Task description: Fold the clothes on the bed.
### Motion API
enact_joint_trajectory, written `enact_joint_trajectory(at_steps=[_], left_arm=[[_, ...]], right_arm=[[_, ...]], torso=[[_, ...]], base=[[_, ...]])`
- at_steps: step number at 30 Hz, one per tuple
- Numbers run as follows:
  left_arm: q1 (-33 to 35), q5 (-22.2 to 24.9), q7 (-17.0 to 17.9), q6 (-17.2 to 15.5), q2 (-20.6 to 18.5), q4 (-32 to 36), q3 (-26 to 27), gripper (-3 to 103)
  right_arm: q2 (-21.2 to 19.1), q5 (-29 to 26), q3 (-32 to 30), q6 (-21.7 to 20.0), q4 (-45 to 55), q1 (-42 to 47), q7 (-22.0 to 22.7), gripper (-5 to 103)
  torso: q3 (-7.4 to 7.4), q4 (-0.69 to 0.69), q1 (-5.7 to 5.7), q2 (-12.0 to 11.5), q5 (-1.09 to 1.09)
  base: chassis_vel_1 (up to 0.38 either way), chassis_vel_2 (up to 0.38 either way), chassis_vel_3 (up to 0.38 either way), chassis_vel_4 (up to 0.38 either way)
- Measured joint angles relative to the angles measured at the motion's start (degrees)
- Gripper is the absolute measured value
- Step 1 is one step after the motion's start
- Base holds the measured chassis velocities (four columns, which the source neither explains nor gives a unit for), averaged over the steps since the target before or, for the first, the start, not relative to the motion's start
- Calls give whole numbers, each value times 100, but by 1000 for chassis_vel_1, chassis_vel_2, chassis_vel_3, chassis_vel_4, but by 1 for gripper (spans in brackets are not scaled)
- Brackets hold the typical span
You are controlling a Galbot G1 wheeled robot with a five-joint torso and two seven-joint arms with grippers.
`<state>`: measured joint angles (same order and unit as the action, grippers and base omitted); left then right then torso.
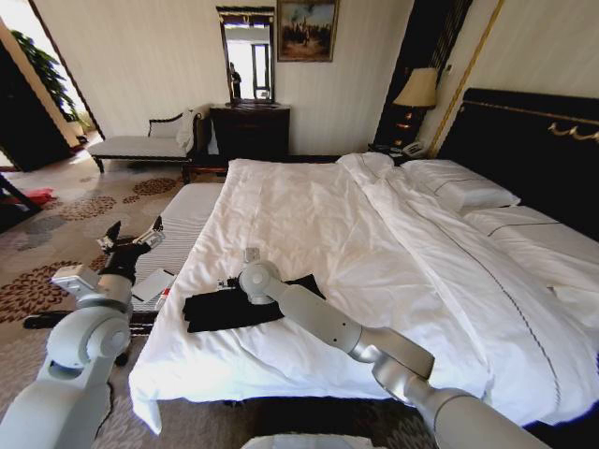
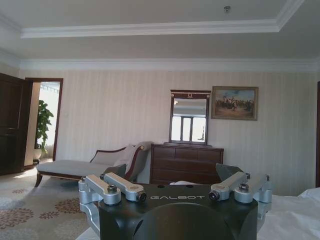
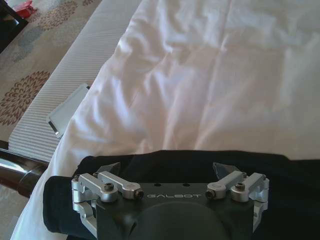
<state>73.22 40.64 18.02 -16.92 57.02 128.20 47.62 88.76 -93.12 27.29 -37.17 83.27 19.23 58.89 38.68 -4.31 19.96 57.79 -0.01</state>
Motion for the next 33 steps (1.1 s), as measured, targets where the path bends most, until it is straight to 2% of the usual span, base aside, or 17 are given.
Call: enact_joint_trajectory(at_steps=[8, 12, 14, 16, 17, 20, 21, 26, 30, 33], left_arm=[[-17, -1, 22, -24, 5, -119, -9, 100], [-24, -5, 33, -54, -10, -276, -15, 100], [-37, 30, 97, -162, -42, -426, -57, 100], [-109, 367, 223, -516, -134, -722, -145, 100], [-109, 367, 223, -516, -134, -722, -145, 100], [-178, 887, 372, -1157, -331, -1054, -338, 100], [-178, 959, 366, -1240, -373, -1117, -384, 100], [-177, 1295, 280, -1508, -494, -1344, -616, 100], [-197, 2477, 603, -2094, -508, -1437, -867, 100], [-243, 2796, 747, -2334, -609, -1497, -1048, 100]], right_arm=[[101, -153, -52, -16, -98, 273, 58, 100], [-2, -461, 16, -41, 223, 398, 286, 100], [-184, -782, 173, -91, 636, 471, 583, 100], [-563, -1201, 360, -187, 1406, 576, 1016, 100], [-563, -1201, 360, -187, 1406, 576, 1016, 100], [-997, -1394, 298, -316, 2159, 624, 1300, 100], [-1090, -1401, 202, -331, 2281, 623, 1307, 100], [-1362, -1266, -218, -274, 2467, 565, 1080, 100], [-1620, -354, -691, 163, 2202, 465, 260, 100], [-1761, 0, -813, 301, 2154, 555, 88, 100]], torso=[[0, 0, 0, 0, 1], [0, 1, 0, 0, 1], [0, 2, 0, 0, 1], [-1, 0, 0, 1, 2], [-1, 0, 0, 1, 2], [-1, -2, 0, 1, 2], [-1, -1, 0, 1, 2], [-1, -1, 0, 1, 2], [0, 3, 0, 0, 3], [0, 0, 0, 0, 2]], base=[[0, 0, 0, 0], [0, 0, 0, 0], [0, 0, 0, 0], [0, 0, 0, 0], [0, 0, 0, 0], [0, 0, 0, 0], [0, 0, 0, 0], [0, 0, 0, 0], [0, 0, 0, 0], [0, 0, 0, 0]])
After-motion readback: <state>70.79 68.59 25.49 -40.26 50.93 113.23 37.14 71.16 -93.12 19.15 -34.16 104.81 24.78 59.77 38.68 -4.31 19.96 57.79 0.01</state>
